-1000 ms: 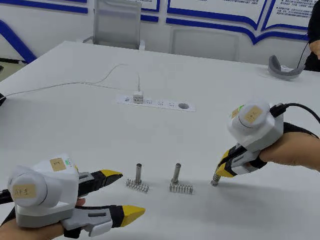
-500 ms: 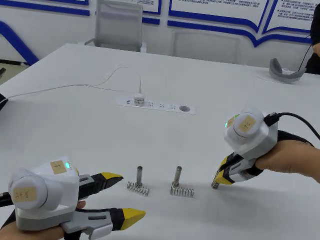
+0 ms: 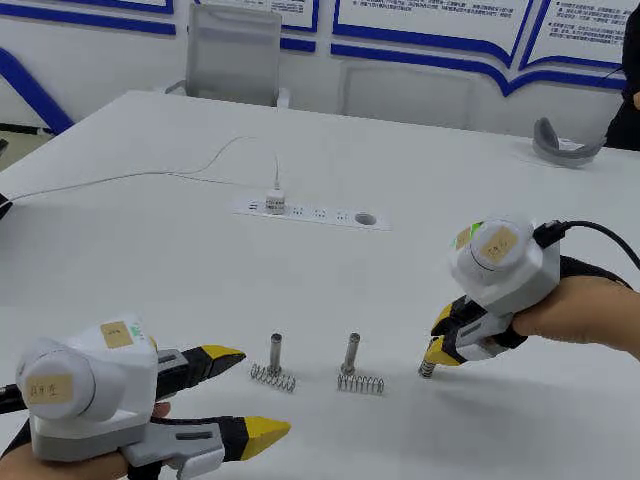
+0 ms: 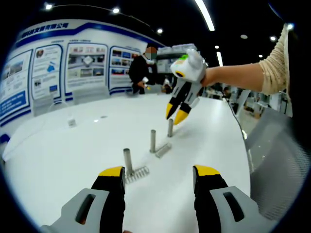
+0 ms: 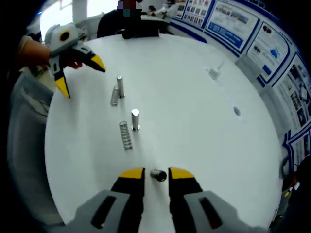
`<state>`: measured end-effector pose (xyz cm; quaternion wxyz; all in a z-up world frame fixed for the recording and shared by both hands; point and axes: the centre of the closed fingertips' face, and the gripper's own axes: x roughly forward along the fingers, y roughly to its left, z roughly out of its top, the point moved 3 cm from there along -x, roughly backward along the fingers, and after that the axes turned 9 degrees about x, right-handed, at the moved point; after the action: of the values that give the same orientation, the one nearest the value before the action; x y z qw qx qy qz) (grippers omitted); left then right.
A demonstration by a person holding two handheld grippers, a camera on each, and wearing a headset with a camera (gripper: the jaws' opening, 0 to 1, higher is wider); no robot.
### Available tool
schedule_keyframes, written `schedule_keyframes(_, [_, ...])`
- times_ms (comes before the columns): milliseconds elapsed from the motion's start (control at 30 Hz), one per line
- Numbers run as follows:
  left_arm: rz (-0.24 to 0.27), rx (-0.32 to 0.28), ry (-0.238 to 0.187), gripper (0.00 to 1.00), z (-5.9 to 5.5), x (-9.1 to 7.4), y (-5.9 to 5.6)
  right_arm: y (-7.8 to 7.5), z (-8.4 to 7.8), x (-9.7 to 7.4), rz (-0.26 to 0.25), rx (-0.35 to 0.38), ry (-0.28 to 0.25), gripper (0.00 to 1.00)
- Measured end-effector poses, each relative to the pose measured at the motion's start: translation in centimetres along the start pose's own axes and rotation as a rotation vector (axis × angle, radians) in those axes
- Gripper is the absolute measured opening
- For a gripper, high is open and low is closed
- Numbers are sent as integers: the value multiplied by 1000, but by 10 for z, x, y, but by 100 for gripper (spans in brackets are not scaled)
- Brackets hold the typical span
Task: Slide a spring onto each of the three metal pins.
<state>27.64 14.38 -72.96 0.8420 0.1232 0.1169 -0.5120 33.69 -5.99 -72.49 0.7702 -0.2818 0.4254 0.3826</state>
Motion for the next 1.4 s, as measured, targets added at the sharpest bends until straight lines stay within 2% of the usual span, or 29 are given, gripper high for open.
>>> schedule_keyframes(233, [2, 3, -2, 57, 2, 0, 1, 17, 19, 3, 53, -30, -35, 19])
schedule_keyframes(633, [11, 2, -3, 57, 2, -3, 3, 44, 21, 33, 121, -133, 32, 17])
schedule_keyframes(967, [16, 2, 0, 56, 1, -4, 3, 48, 19, 53, 139, -181, 70, 14])
schedule_keyframes(1400, [16, 3, 5, 56, 2, -5, 3, 47, 12, 61, 161, -180, 92, 12])
